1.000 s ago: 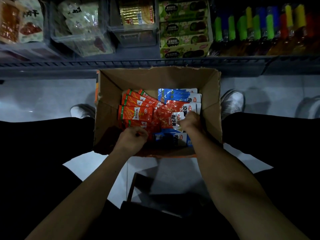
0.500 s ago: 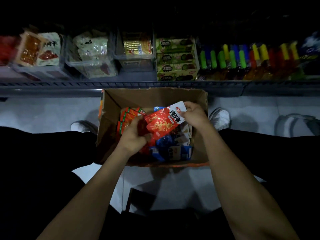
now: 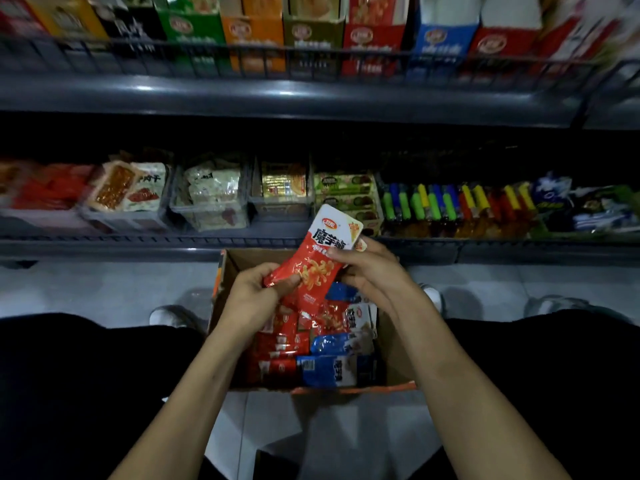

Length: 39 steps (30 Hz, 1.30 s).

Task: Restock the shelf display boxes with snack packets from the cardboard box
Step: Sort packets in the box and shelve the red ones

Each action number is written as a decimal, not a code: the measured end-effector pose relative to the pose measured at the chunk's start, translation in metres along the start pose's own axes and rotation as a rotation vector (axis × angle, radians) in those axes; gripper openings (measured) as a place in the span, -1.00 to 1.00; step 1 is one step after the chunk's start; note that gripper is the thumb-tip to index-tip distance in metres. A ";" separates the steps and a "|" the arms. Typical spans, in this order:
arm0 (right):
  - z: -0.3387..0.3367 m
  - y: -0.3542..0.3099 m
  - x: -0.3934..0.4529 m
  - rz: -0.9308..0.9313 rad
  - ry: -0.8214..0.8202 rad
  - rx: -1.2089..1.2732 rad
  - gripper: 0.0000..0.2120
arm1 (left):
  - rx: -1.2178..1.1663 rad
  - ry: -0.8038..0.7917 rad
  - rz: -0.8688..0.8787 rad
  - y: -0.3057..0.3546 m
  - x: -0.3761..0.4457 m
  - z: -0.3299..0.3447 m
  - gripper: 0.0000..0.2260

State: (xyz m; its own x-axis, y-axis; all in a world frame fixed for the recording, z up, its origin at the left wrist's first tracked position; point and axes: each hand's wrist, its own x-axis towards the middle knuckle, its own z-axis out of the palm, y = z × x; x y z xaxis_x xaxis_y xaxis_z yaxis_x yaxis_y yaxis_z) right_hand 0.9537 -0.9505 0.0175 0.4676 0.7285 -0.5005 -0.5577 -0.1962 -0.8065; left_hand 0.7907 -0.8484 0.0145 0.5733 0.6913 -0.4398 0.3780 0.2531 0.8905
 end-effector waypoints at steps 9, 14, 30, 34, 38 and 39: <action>0.023 -0.072 -0.023 -0.232 0.102 -0.158 -0.66 | 0.278 -0.202 0.216 0.083 -0.002 -0.010 -0.96; 0.024 -0.103 -0.038 -0.278 0.078 0.016 -0.71 | 0.290 -0.262 0.336 0.126 0.005 -0.003 -0.92; 0.024 -0.235 -0.031 -0.880 0.359 -0.604 -0.80 | 0.164 -0.233 0.452 0.248 0.038 0.040 -0.91; 0.026 -0.279 -0.035 -0.980 0.358 -0.726 -0.79 | 0.613 0.116 0.982 0.275 0.071 0.032 -0.81; 0.036 -0.313 -0.023 -1.119 0.480 -0.915 -0.72 | 0.991 0.137 0.997 0.293 0.098 0.032 -0.69; 0.039 -0.320 -0.015 -1.125 0.501 -0.929 -0.68 | 1.073 0.119 0.951 0.292 0.101 0.035 -0.73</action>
State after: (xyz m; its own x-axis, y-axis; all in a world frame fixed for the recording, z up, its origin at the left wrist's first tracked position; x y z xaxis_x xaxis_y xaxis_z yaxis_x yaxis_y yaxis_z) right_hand 1.0984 -0.8734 0.2951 0.6206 0.5248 0.5826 0.7496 -0.1791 -0.6372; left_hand 0.9842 -0.7280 0.2264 0.8721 0.3701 0.3201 0.2791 -0.9136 0.2958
